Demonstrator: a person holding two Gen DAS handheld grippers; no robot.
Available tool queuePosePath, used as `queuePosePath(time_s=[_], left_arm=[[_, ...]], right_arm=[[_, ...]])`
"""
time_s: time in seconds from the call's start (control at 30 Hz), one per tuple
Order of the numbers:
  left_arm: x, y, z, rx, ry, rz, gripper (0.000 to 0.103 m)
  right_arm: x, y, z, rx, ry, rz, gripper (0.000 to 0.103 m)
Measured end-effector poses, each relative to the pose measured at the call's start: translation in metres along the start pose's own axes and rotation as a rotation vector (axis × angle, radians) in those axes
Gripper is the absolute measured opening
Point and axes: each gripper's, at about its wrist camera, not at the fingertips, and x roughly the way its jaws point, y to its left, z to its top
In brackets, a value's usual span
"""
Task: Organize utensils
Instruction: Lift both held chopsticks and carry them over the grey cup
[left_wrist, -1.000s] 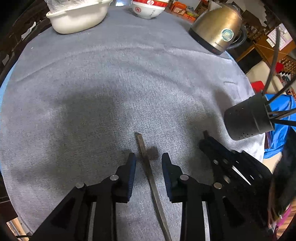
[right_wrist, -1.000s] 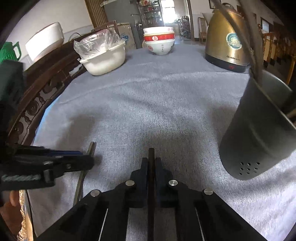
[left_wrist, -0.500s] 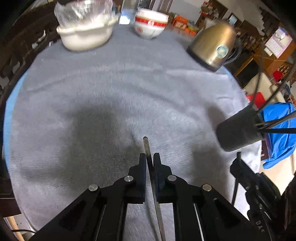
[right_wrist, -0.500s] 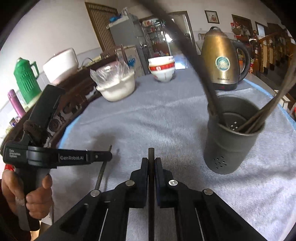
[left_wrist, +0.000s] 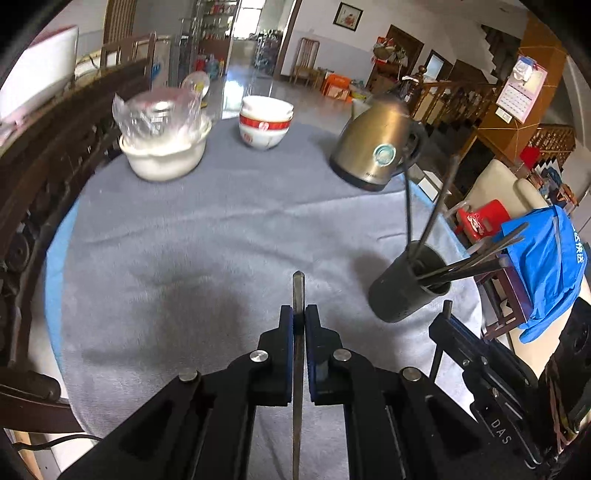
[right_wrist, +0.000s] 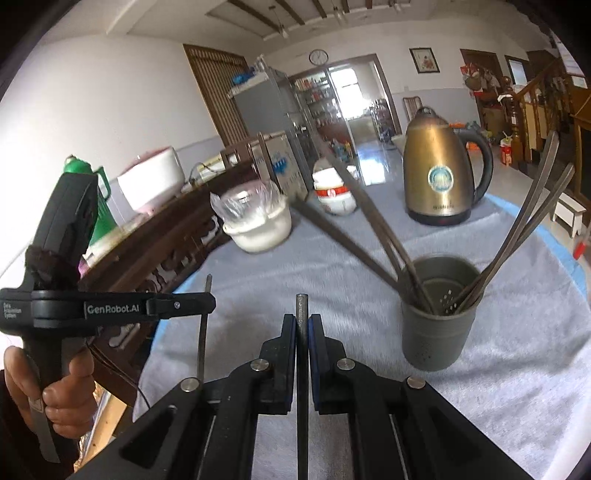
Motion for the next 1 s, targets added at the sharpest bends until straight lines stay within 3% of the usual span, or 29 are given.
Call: queuePosePath(time_s=[0.33, 0.47, 0.57, 0.77, 0.83, 0.9, 1.0], left_arm=[[-0.038, -0.035, 0.013, 0.069, -0.102, 0.001, 0.006], [-0.036, -0.039, 0.017, 0.093, -0.102, 0.02, 0.006], [-0.011, -0.024, 0.02, 0.06, -0.012, 0.013, 0.005], [0.077, 0.007, 0.018, -0.01, 0.219, 0.037, 0.009], [0.106, 0.007, 0.019, -0.004, 0.275, 0.081, 0.018], [0.125, 0.008, 0.023, -0.008, 0.296, 0.114, 0.023], [0.142, 0.023, 0.034, -0.078, 0.315, 0.134, 0.024]], right_arm=[[-0.035, -0.004, 0.021, 0.021, -0.116, 0.019, 0.007], [-0.037, -0.007, 0.024, 0.02, -0.12, 0.008, 0.007], [-0.04, -0.01, 0.022, 0.026, -0.119, 0.003, 0.007], [-0.043, -0.02, 0.02, 0.055, -0.121, 0.003, 0.007], [-0.043, -0.023, 0.02, 0.065, -0.122, 0.003, 0.007], [-0.045, -0.024, 0.02, 0.066, -0.123, 0.004, 0.007], [-0.048, -0.025, 0.021, 0.059, -0.13, 0.0, 0.007]])
